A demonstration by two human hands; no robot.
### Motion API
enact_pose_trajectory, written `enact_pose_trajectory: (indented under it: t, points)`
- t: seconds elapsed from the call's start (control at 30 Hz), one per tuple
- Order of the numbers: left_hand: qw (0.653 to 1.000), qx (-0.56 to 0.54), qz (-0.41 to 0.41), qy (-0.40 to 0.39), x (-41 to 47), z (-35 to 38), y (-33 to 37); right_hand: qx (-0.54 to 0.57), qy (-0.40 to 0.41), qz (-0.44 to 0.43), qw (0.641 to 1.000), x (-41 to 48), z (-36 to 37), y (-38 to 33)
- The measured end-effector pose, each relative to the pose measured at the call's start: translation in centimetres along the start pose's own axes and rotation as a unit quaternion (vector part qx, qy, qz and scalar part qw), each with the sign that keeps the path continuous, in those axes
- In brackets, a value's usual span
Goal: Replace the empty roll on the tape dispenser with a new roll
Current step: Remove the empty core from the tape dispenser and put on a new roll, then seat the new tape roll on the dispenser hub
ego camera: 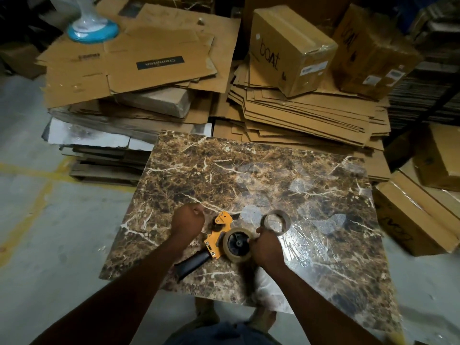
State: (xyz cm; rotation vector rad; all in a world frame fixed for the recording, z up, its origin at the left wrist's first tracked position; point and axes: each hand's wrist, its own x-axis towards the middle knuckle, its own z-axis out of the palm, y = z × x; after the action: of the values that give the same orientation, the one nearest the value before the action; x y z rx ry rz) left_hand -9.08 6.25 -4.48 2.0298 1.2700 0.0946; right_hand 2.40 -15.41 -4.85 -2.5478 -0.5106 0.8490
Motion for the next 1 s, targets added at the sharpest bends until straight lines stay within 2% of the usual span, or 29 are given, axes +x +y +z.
enact_pose_trajectory:
  t: [0.1,0.2,0.33,0.43,0.53,0.77,1.0]
  points:
    - [0.992,0.012,-0.024,-0.121,0.2,-0.2,-1.0,-0.088,0.025,-0.106,0.99,1.4,-0.2,-2.2]
    - [0.975,0.038,-0.015,-0.218,-0.2,0.6,-1.4,-0.108,-0.016,-0.168,0.98,2.6,0.1,-4.9]
    - [0.978,0.05,0.021,-0.199,-0.9,2.0,-1.2,-0.144,-0.041,-0.198,0.969,4.1,0.8,-7.0]
    - [0.98,0.044,-0.017,-0.191,-0.5,2.1,-1.4,-0.162,-0.065,-0.21,0.962,4.9,1.4,-7.3]
    - [0.981,0.005,-0.063,-0.186,0.0,1.8,-2.6,-0.154,-0.05,-0.21,0.964,4.9,1.4,-7.4]
    - [0.969,-0.113,-0.099,-0.197,0.4,3.1,-6.8,-0.163,-0.035,-0.205,0.964,5.3,1.3,-7.1]
    - [0.978,-0.108,-0.09,-0.156,-1.3,1.9,-4.6,-0.114,-0.047,-0.189,0.974,4.9,1.4,-6.4]
